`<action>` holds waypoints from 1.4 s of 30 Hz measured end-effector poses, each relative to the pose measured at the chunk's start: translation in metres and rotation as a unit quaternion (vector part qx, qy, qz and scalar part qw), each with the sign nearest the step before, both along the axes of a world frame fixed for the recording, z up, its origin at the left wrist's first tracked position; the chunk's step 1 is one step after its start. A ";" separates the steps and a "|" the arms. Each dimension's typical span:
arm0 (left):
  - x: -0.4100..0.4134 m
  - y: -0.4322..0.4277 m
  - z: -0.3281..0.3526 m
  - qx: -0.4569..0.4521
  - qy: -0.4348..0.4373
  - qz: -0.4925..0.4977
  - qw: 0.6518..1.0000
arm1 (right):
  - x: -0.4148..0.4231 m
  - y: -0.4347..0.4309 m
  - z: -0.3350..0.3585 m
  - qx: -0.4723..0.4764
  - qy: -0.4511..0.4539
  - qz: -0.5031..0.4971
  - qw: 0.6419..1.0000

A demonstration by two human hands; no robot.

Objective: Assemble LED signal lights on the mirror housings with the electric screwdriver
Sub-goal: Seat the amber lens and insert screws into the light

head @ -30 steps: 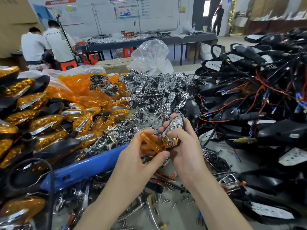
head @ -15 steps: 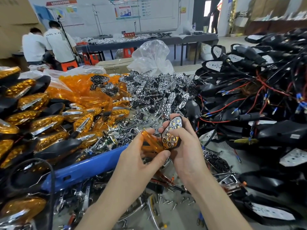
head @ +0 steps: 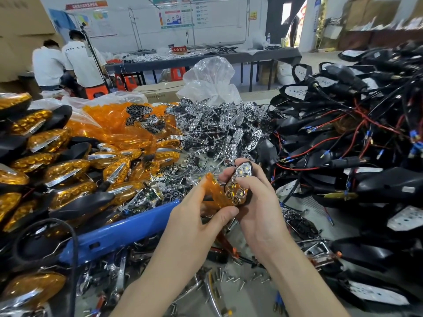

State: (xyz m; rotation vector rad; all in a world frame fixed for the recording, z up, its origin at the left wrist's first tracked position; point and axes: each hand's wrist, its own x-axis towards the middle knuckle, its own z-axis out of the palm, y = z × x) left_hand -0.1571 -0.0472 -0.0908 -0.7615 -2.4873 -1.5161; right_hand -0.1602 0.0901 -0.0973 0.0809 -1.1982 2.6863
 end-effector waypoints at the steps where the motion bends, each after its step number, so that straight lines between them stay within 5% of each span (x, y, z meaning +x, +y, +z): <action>1: 0.000 0.001 -0.001 0.005 -0.001 0.001 1.000 | 0.000 0.000 0.000 0.005 0.000 -0.002 1.000; 23: -0.003 0.014 -0.013 -0.005 0.045 0.043 0.998 | 0.002 0.001 0.004 0.059 -0.029 0.014 0.998; 37: -0.003 0.020 -0.014 -0.022 -0.008 0.049 0.999 | 0.001 -0.001 0.000 0.134 -0.021 -0.041 0.990; 42: -0.011 0.016 -0.002 -0.004 -0.083 -0.027 0.996 | -0.001 0.005 0.004 0.023 -0.052 -0.068 0.996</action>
